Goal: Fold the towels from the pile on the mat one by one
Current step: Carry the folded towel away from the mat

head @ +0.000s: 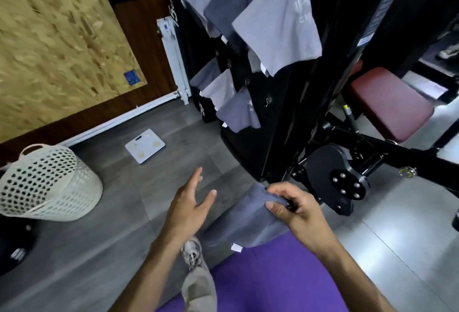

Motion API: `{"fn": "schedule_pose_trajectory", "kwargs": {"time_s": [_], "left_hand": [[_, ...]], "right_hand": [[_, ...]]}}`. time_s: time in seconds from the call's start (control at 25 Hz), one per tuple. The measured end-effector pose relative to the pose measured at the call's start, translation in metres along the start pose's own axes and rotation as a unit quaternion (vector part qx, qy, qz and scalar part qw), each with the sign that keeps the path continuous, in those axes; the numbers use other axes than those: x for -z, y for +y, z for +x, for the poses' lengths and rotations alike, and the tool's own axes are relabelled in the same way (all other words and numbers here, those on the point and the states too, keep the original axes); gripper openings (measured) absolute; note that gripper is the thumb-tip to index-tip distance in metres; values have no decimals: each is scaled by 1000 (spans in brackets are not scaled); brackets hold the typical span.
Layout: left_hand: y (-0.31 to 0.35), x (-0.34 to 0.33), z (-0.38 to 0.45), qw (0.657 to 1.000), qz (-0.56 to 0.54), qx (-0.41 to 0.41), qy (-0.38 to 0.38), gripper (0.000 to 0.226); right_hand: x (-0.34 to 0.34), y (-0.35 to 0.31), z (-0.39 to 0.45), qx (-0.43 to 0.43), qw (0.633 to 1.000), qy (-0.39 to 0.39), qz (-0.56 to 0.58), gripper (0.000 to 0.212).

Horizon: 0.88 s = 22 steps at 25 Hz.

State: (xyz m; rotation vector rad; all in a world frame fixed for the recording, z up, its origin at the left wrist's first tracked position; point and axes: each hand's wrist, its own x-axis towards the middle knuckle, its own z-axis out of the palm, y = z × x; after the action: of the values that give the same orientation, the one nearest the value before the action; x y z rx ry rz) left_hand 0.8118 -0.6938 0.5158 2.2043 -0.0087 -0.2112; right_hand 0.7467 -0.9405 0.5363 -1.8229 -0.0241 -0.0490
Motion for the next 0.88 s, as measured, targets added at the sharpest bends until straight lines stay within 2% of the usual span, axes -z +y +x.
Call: {"fn": "schedule_pose_trajectory", "kwargs": {"time_s": [0.16,0.28,0.4,0.44,0.52,0.6,0.72,0.88], "left_hand": [[-22,-6,141,999,-16,-39,-28,67],[-36,-17,240,995,4,-81,-63,57],[-40,-47,327,965,90,-239,-54,43],[-41,-62,350,959,80,-263,-71,40],[-49,-95,392,952,23,-282,-118,36],[-66,-129,424,945,-3,-311,-99,30],[-103,-182,471,932,-57,-352,-60,28],[-131,-224,501,899,-79,-424,-75,33]], "right_hand": [[-22,42,111,-15,1000,13,-6,18],[-37,78,190,-35,998,38,32,18],[-46,128,269,-47,991,87,92,14],[-48,149,290,-45,988,99,110,14],[-49,194,325,-19,982,123,144,16],[-47,246,352,17,977,141,162,17],[-44,325,388,98,976,158,111,16],[-51,385,406,172,967,177,70,14]]}}
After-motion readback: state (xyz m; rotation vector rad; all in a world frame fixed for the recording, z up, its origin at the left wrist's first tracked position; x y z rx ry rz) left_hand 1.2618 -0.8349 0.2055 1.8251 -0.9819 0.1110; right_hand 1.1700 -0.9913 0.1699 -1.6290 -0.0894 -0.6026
